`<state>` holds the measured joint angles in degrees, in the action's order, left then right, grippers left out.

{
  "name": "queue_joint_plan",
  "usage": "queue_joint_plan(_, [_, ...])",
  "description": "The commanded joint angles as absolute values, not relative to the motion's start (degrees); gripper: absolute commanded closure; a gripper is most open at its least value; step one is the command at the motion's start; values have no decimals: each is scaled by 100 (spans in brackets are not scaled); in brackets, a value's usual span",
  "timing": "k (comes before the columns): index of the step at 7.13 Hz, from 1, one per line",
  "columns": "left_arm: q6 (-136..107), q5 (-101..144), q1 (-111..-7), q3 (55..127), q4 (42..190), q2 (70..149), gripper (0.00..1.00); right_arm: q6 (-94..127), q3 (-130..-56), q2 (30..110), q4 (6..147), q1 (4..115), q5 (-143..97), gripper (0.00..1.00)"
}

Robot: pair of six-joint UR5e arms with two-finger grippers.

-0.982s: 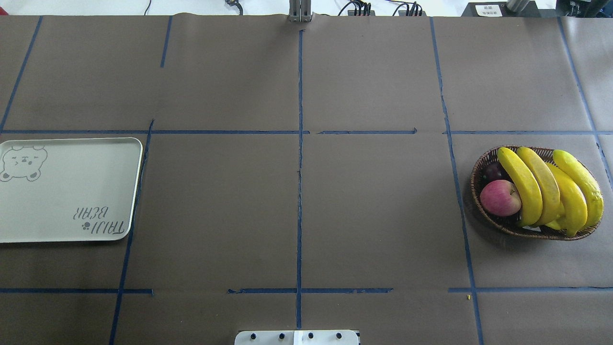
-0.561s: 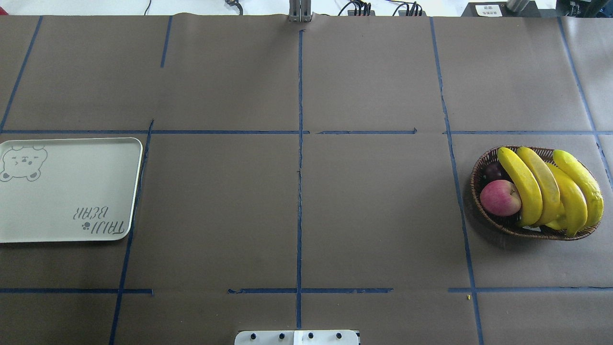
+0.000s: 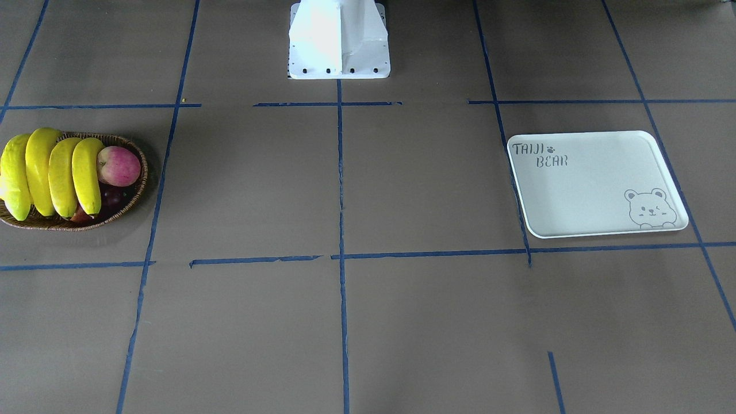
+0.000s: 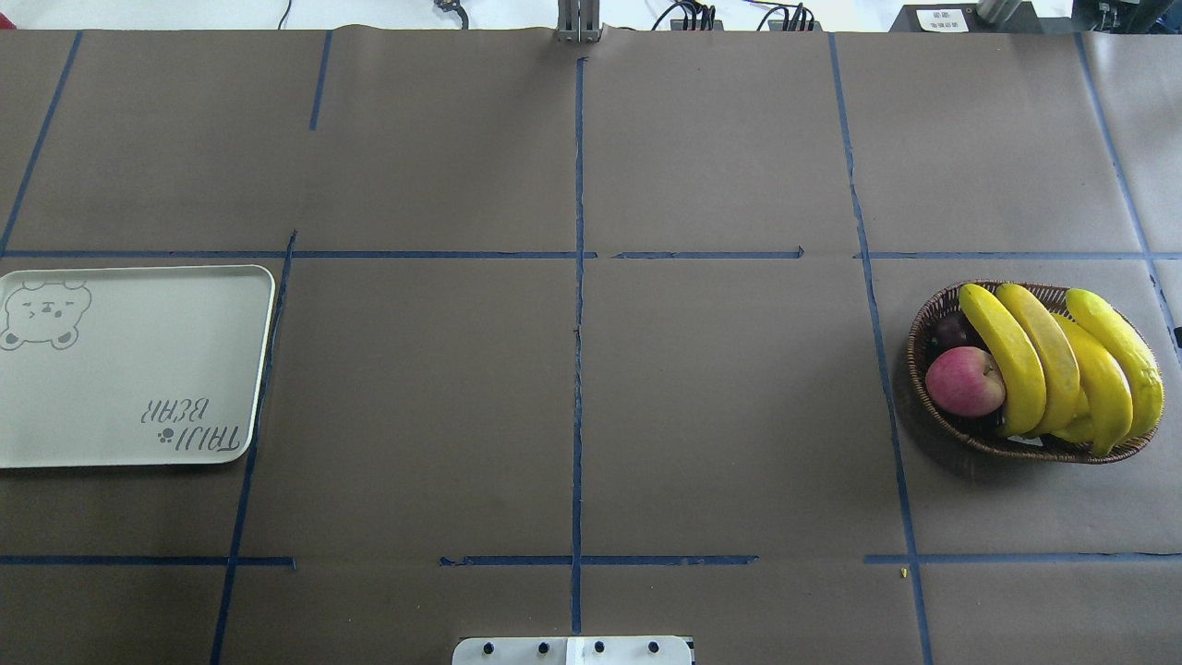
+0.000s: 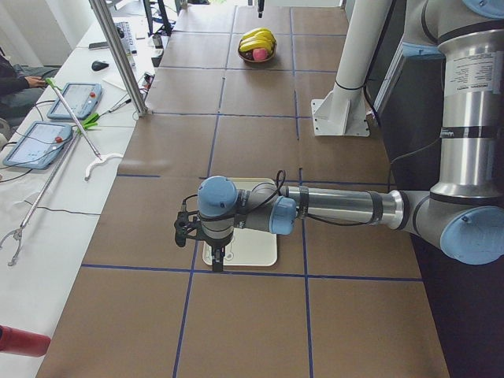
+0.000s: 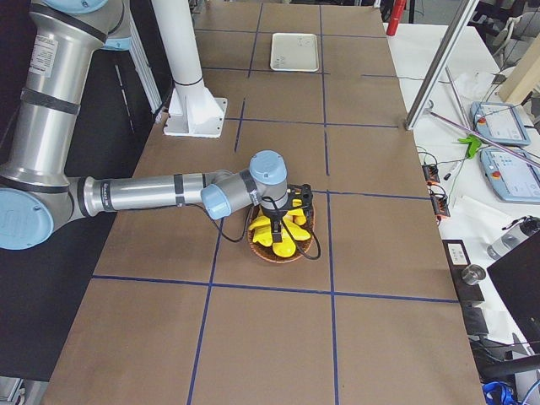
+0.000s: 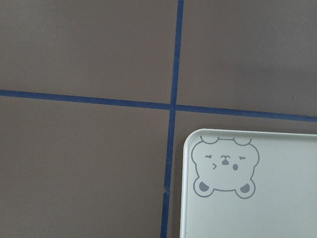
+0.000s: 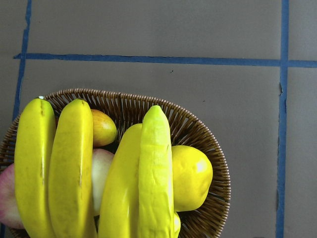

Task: Transfer all bananas from basket to plate

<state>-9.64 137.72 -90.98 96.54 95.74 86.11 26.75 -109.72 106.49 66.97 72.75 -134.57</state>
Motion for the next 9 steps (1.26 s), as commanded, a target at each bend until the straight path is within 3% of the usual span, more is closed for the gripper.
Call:
queue_joint_plan(1, [-967,13772,-9097,9650,9589,8596,0,2777,-10759,10565,6548,7023,-13430,10])
queue_joint_plan(4, [-949,13772,-9088,9650,9598,8596,0,2769,-10538,10468,6539,6865,-13421,22])
queue_joint_plan(9, [-949,13772,-9088,9650,9598,8596,0,2716,-10398,10468,6530,6759,-13421,22])
